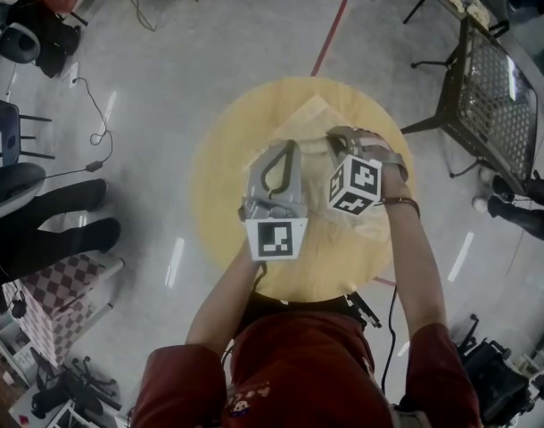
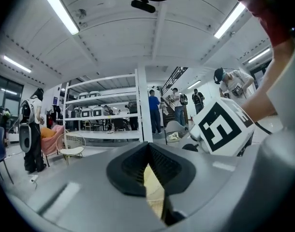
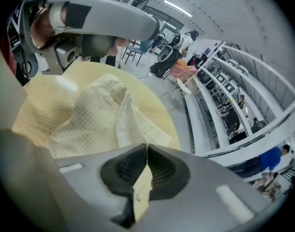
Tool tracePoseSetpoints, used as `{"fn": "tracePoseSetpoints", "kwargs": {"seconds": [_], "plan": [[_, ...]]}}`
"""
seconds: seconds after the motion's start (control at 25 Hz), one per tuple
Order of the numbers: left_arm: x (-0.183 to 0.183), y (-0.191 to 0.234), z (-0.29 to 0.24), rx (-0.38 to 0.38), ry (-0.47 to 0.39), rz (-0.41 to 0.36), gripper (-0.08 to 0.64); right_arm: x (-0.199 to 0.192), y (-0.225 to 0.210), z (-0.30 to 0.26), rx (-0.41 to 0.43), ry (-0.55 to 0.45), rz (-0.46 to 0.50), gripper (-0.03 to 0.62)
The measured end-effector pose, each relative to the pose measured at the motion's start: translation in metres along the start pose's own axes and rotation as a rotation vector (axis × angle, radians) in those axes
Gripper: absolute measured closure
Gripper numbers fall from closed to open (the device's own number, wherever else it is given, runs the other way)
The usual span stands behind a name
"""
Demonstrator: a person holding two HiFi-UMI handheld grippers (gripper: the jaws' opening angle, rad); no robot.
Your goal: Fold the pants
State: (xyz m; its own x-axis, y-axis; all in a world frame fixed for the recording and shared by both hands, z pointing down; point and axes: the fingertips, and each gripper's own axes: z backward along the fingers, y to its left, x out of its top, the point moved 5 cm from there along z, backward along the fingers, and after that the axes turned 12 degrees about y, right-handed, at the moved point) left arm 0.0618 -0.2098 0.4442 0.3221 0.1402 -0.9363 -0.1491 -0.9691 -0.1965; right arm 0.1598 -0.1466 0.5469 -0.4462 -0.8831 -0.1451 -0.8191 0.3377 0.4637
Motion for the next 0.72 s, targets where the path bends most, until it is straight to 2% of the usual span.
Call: {"fn": "tracePoseSetpoints", "kwargs": {"seconds": [0.44, 0.72], "plan": [[-0.005, 0.002, 0.014, 0.039, -0.005, 0.021, 0.554, 0.027, -0.033, -0.031, 0.008, 0.034, 0.09, 0.586], [-0.012, 0.0, 0.023, 0.037, 0.014, 0.053, 0.554, 0.046, -0.043, -0.056, 0.039, 0.035, 0.101, 0.584]]}}
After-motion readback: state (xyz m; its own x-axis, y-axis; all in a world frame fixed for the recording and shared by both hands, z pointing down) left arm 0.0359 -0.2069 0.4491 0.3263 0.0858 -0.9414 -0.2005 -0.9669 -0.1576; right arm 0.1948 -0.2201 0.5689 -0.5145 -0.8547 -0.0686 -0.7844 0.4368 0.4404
